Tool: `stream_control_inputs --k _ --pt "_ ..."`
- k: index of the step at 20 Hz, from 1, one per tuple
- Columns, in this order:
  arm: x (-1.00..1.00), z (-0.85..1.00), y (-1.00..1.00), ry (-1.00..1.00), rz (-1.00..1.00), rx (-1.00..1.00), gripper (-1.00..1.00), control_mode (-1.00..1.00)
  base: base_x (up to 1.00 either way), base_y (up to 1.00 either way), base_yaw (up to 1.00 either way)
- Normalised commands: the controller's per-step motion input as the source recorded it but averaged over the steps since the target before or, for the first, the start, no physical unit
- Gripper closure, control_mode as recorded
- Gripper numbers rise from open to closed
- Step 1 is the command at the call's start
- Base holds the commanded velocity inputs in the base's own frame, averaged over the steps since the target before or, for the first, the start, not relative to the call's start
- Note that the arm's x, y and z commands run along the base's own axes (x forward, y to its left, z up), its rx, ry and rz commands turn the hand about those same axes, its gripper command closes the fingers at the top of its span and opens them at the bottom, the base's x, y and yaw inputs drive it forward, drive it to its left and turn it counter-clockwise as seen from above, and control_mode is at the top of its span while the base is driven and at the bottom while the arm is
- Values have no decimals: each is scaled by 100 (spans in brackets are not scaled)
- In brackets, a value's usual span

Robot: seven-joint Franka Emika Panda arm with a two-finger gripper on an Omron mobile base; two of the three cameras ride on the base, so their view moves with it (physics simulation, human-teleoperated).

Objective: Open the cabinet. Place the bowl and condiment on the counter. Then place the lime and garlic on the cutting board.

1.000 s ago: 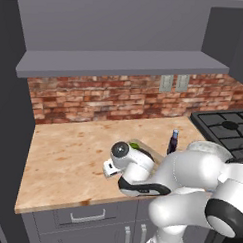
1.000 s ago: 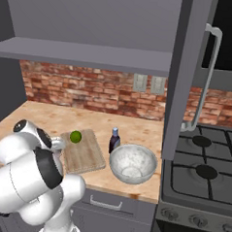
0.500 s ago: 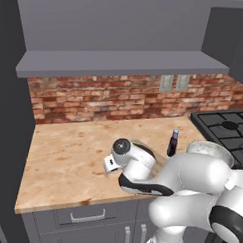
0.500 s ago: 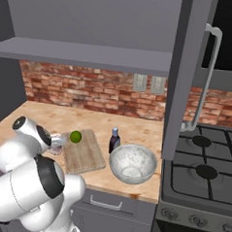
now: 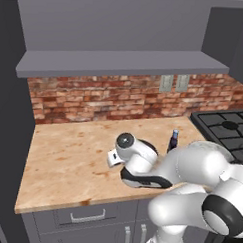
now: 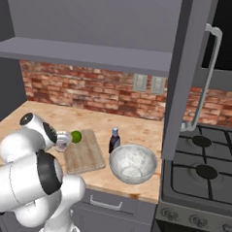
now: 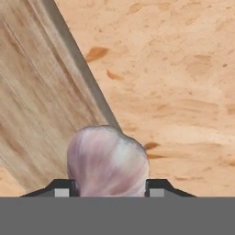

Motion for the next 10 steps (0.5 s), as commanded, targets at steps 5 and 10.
stream_control_inputs --k 5,10 --pt "16 0 -17 0 -2 2 100 -100 0 0 0" --pt "14 0 -18 0 -1 2 100 -100 0 0 0"
